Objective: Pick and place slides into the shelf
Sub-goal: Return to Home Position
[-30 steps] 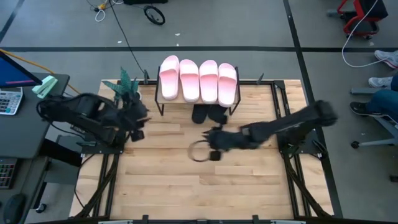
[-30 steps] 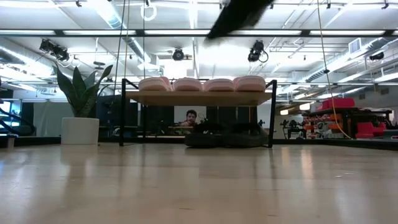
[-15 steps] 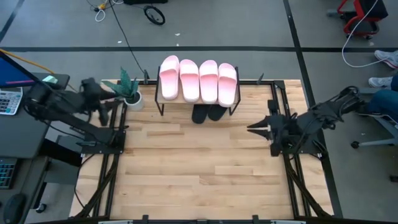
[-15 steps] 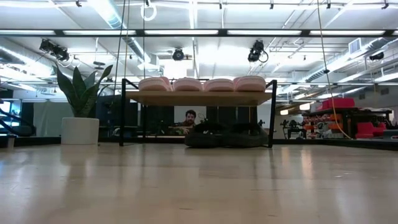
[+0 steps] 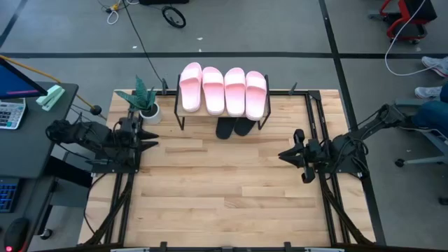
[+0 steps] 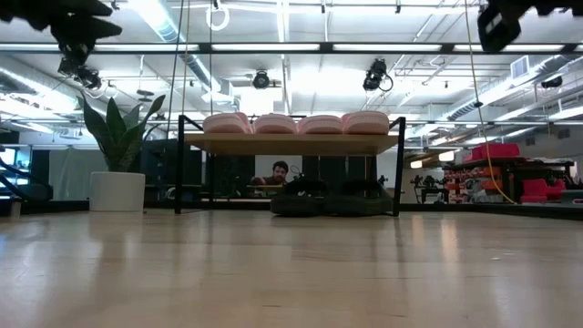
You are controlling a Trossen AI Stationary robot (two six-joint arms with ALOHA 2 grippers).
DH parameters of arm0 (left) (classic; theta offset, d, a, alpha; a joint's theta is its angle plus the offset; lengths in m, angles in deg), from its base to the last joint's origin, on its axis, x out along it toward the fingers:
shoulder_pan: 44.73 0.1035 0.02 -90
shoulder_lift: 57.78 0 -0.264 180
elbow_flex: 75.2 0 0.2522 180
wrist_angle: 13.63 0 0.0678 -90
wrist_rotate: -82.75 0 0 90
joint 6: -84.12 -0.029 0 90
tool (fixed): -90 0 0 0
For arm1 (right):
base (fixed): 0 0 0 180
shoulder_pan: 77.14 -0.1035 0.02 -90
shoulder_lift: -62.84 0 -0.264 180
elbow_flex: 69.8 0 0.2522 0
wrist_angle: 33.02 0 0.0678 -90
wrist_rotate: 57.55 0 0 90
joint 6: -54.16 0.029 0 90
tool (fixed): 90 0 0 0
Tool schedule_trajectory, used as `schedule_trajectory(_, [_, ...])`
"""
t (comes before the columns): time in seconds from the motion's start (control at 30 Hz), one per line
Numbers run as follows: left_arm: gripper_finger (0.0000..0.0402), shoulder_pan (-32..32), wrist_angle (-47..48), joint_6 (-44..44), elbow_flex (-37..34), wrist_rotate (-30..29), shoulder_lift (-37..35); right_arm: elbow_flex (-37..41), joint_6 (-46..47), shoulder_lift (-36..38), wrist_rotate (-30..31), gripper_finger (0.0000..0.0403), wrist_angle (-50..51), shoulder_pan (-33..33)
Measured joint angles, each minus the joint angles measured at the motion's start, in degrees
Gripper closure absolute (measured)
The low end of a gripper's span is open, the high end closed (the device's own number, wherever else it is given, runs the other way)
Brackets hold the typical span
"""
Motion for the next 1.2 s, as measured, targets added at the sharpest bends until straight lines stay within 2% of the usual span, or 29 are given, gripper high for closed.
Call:
schedule_trajectory(0.13, [0.0261, 0.0, -4.4, 0.4, -6.6, 0.0, -6.4, 7.3, -0.1, 5.7, -0.4, 0.0352, -6.4, 0.0])
schedule_trajectory(0.23, [0.0264, 0.0, -5.1, 1.5, -10.3, -0.1, -10.0, 10.4, 0.4, 8.8, -0.4, 0.0353, -6.5, 0.1])
schedule_trajectory(0.5, [0.0254, 0.2, -7.9, 2.9, -14.2, -0.1, -9.9, 15.2, 0.6, 14.9, 0.3, 0.0352, -7.3, 0.1])
schedule_trajectory(0.7, [0.0248, 0.2, -10.3, 3.7, -16.3, 0.0, -9.9, 20.3, 2.1, 16.3, 2.2, 0.0352, -10.9, 0.1])
schedule_trajectory(1.2, [0.0263, 0.2, -10.6, 7.5, -23.0, -0.1, -9.8, 20.6, 1.6, 16.6, 3.5, 0.0352, -7.7, 0.1])
